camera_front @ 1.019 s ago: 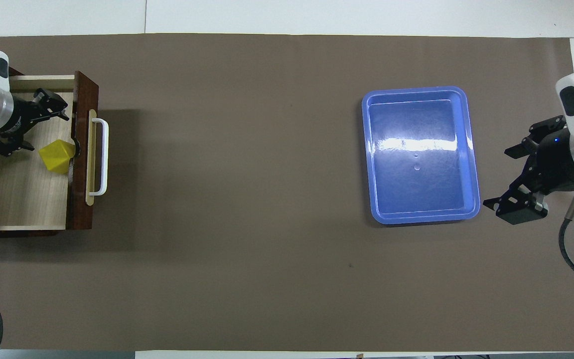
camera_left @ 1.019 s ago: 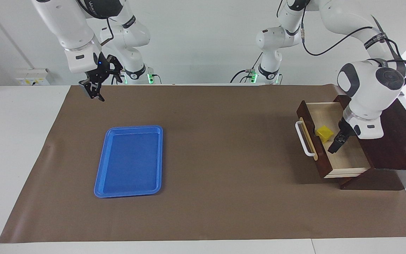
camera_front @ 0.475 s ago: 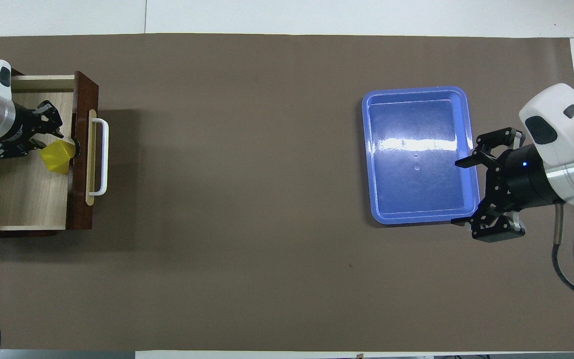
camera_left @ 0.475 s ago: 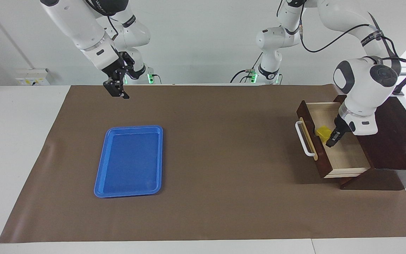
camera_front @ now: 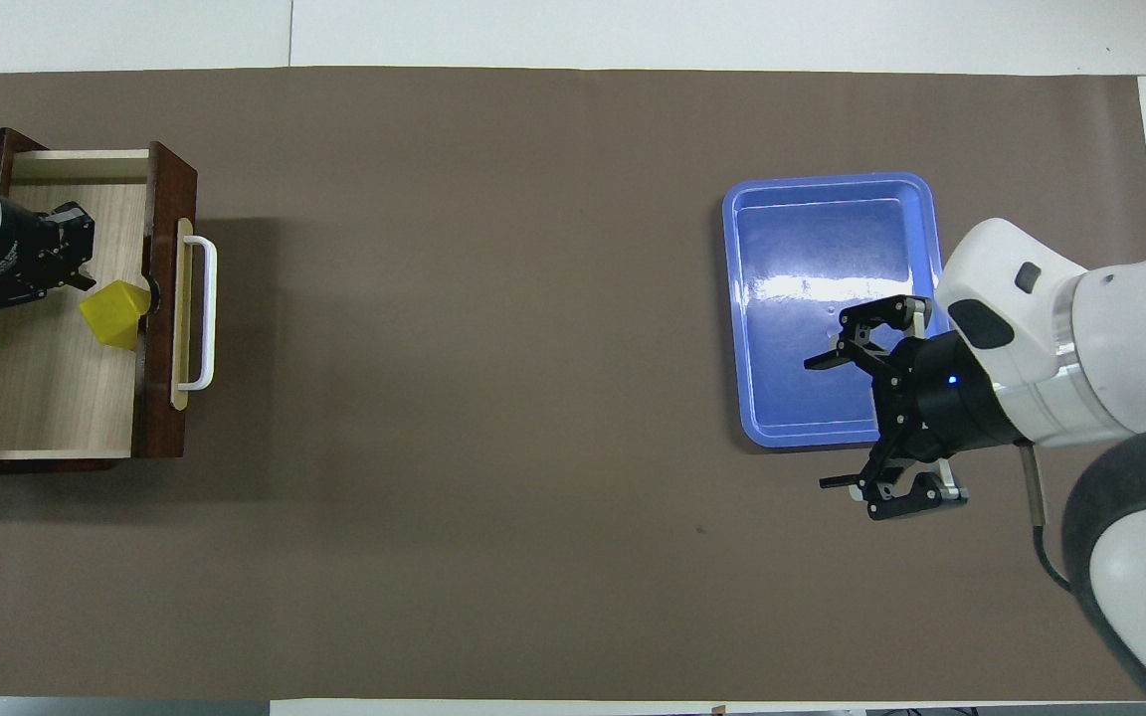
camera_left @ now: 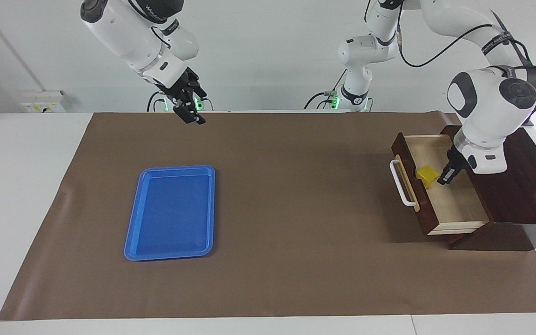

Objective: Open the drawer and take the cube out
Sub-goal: 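Grasp the yellow cube with the left gripper while the right gripper approaches, then lift the yellow cube out of the drawer toward the right gripper, then close the right gripper on the yellow cube beside the left gripper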

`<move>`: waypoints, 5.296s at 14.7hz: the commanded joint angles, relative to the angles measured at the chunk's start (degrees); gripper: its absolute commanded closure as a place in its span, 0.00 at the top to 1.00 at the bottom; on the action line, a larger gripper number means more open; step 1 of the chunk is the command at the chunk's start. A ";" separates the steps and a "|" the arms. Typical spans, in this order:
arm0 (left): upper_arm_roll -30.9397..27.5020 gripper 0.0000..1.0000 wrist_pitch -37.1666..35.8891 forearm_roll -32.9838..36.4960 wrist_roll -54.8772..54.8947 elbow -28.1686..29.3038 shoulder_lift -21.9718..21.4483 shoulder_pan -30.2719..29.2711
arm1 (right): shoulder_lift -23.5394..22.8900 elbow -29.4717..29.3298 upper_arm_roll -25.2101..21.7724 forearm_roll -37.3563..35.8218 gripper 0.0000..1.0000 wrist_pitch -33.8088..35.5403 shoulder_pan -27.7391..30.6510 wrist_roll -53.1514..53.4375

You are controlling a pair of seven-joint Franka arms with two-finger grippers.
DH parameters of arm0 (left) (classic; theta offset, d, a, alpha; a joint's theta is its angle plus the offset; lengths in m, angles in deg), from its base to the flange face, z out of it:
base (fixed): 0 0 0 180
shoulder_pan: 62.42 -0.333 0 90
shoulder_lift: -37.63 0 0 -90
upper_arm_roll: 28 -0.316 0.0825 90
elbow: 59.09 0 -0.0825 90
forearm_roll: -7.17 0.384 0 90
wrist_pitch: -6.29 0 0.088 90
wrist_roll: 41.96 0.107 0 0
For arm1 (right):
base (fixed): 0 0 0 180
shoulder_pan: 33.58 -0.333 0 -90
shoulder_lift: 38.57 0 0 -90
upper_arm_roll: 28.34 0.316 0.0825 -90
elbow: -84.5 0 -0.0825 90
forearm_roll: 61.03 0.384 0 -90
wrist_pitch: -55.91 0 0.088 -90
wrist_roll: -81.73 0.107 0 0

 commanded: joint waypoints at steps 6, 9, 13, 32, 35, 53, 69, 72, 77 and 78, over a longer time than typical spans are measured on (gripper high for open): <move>-0.25 1.00 1.71 -0.73 0.87 5.74 -2.15 0.48 | -0.74 6.66 -0.09 8.95 1.00 -11.71 -6.60 -4.88; -0.08 1.00 -0.31 -0.73 0.87 5.75 -2.33 0.65 | -3.90 6.75 0.00 12.98 1.00 -16.80 -9.94 -7.07; 0.10 0.98 -0.75 -0.73 0.96 6.36 -2.77 2.23 | -6.63 6.66 -0.09 15.63 1.00 -22.52 -14.95 -6.46; 0.10 0.00 -19.74 -3.72 -13.67 -12.53 -2.16 2.15 | -6.81 6.84 -0.18 15.46 1.00 -20.77 -14.96 -5.05; 0.80 0.00 -19.21 -3.90 -27.83 -12.62 -2.51 3.81 | -6.81 6.75 -0.18 15.46 1.00 -20.68 -14.17 -5.05; 2.21 0.00 -16.14 -11.90 -73.84 0.19 -10.94 26.66 | -12.26 5.52 -0.09 19.58 1.00 -26.11 -19.25 -3.66; 2.21 0.00 -9.10 -11.63 -76.21 7.77 -14.20 27.28 | -14.37 5.61 0.88 26.97 1.00 -42.65 -27.61 -0.14; 2.21 0.00 -9.10 -11.63 -76.21 7.77 -14.20 27.28 | -14.63 5.26 1.14 27.14 1.00 -43.80 -27.71 0.66; 2.21 0.00 -9.10 -11.63 -76.21 8.12 -14.46 27.28 | -15.60 3.85 1.14 27.58 1.00 -43.88 -28.15 0.40; 2.21 0.00 -9.01 -11.63 -76.21 8.21 -14.46 27.28 | -16.38 3.42 1.14 27.67 1.00 -44.15 -28.32 0.31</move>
